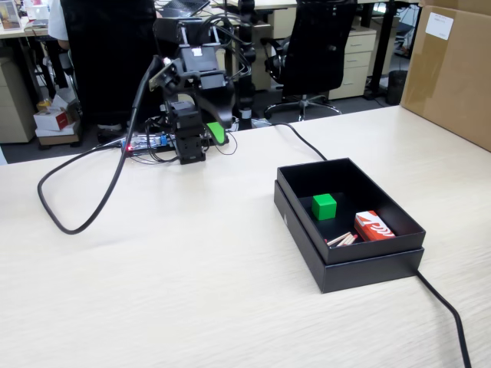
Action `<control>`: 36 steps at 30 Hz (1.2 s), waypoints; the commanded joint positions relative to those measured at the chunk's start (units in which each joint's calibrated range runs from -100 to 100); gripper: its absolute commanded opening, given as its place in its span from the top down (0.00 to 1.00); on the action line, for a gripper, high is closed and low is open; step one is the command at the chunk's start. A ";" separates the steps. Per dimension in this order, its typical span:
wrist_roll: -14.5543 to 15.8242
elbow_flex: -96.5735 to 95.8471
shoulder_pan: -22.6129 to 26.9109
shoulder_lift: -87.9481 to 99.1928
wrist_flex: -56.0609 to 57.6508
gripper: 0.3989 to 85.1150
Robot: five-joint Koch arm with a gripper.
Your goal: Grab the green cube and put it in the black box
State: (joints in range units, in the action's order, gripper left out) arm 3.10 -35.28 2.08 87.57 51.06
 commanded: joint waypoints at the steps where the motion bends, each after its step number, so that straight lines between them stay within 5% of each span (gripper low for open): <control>1: -1.51 -5.06 -1.90 9.10 -2.64 0.42; 9: -2.44 -24.47 -6.11 12.43 -10.24 0.40; 31: -8.45 -60.10 -5.86 12.43 -52.75 0.39; 36: -8.55 -61.55 -5.67 12.43 -52.66 0.39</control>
State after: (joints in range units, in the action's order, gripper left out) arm -5.05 -95.98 -3.64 99.87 -2.90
